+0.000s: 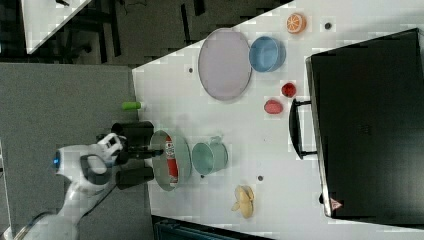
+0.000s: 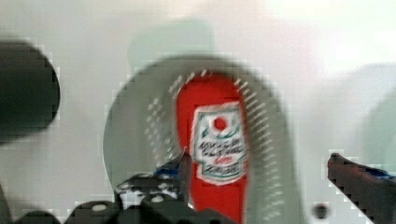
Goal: Pick Ketchup from the table and place it in strainer.
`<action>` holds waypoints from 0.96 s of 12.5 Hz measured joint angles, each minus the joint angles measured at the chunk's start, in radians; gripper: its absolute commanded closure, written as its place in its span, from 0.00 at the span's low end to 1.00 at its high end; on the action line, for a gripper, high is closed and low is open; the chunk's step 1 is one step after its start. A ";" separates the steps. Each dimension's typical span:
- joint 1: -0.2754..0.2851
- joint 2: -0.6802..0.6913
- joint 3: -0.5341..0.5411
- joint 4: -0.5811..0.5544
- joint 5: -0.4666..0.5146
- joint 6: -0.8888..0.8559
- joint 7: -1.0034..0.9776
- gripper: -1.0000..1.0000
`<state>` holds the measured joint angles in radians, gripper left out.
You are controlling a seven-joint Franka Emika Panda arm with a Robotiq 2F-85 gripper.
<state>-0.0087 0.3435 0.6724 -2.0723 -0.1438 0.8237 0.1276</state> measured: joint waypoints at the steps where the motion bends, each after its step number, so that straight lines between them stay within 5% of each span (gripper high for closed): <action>1: -0.018 -0.071 0.005 0.014 -0.002 -0.046 0.007 0.00; 7: -0.144 -0.423 -0.103 0.163 0.052 -0.387 0.044 0.00; 12: -0.210 -0.452 -0.351 0.234 0.082 -0.587 0.044 0.00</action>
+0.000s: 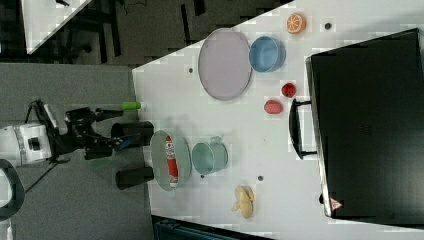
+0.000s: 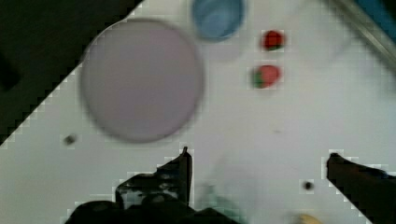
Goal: Pick Ketchup from the table and place it in strainer.
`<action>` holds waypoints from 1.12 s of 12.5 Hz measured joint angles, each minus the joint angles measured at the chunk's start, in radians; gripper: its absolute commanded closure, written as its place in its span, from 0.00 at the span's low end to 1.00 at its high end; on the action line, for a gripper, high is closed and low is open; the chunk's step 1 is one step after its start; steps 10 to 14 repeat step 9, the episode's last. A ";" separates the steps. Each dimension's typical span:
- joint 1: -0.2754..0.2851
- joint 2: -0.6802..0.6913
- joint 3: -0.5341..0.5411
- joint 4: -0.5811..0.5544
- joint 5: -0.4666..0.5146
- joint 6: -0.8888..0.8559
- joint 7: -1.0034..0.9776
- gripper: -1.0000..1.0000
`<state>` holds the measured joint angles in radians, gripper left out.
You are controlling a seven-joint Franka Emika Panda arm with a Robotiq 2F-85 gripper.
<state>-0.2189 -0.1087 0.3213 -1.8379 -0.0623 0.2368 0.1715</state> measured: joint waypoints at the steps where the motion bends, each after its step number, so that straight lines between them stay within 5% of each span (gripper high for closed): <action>1: -0.016 0.012 -0.039 0.024 0.014 -0.051 0.000 0.00; 5: -0.068 0.016 -0.123 0.043 0.035 -0.164 -0.002 0.00; 14: -0.053 0.027 -0.121 0.070 0.049 -0.177 -0.012 0.00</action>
